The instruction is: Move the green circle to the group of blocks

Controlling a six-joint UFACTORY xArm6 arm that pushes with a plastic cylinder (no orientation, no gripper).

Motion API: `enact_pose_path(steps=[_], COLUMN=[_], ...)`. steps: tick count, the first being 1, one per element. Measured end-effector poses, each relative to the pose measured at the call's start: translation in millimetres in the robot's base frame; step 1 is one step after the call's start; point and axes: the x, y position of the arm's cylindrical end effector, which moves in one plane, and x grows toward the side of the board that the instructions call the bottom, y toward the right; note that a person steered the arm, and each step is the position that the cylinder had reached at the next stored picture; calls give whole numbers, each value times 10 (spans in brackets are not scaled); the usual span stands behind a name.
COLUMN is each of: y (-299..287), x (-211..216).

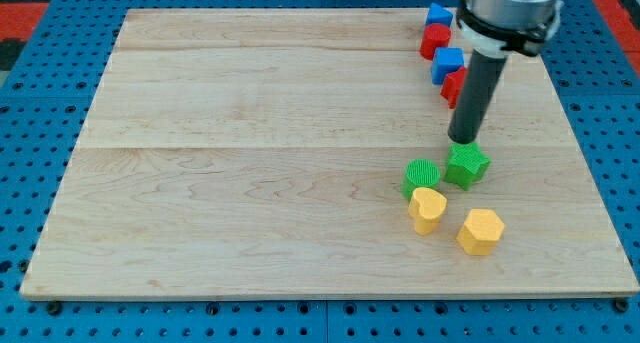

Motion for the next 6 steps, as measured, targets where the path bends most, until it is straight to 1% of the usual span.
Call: enact_pose_path(steps=[1, 2, 3, 4, 5, 6], y=[-1, -8, -347, -914, -641, -686], x=[581, 388, -32, 242, 513, 500])
